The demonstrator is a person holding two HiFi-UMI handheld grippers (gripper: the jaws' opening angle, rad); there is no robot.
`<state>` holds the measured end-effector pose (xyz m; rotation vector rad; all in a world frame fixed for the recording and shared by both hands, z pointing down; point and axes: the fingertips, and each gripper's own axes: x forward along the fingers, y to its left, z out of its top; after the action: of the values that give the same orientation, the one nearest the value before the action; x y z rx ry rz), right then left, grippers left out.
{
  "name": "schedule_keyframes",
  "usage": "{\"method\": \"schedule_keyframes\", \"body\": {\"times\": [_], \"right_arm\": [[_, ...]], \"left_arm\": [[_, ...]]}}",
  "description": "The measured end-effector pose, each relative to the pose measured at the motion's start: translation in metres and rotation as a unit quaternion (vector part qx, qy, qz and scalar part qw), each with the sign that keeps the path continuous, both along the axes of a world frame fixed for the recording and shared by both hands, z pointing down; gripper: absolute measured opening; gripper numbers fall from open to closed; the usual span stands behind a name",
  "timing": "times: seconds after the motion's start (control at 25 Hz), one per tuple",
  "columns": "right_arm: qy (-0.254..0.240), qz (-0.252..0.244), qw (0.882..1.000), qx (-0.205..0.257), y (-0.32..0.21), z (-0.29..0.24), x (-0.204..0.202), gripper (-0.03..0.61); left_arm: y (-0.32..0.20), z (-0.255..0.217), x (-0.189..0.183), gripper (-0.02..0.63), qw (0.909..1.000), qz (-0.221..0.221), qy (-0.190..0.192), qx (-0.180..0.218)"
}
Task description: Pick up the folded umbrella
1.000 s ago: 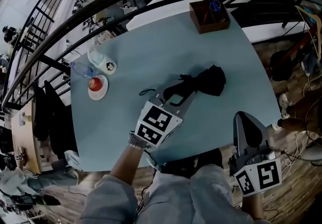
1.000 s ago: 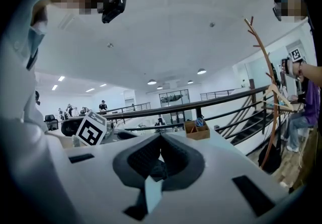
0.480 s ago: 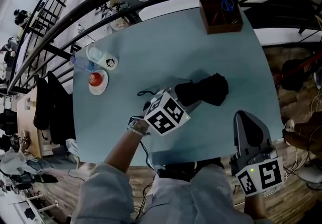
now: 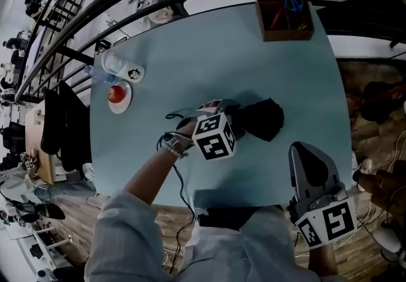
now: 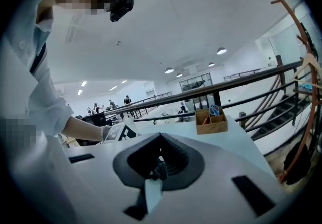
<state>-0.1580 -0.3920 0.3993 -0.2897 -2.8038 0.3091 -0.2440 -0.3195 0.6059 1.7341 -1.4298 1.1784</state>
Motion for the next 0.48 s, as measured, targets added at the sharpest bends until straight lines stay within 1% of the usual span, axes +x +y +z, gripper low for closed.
{"method": "schedule_keyframes", "body": {"times": [0.12, 0.2, 0.36, 0.48], "right_arm": [[0.003, -0.011, 1.0, -0.001, -0.009, 0.004, -0.004, -0.001], [0.004, -0.022, 1.0, 0.007, -0.013, 0.006, -0.005, -0.001], [0.007, -0.04, 0.999, 0.022, -0.021, 0.01, -0.009, 0.0], [0.009, -0.048, 0.999, 0.017, -0.028, 0.013, -0.011, 0.0]], "left_arm": [[-0.003, 0.013, 0.0, 0.287, 0.9991, 0.024, -0.006, -0.035], [-0.004, 0.024, 0.001, 0.288, 0.9974, 0.037, -0.01, -0.06], [0.001, 0.046, 0.003, 0.288, 0.9927, 0.05, -0.002, -0.11], [0.002, 0.059, 0.0, 0.287, 0.9889, 0.058, -0.008, -0.136]]}}
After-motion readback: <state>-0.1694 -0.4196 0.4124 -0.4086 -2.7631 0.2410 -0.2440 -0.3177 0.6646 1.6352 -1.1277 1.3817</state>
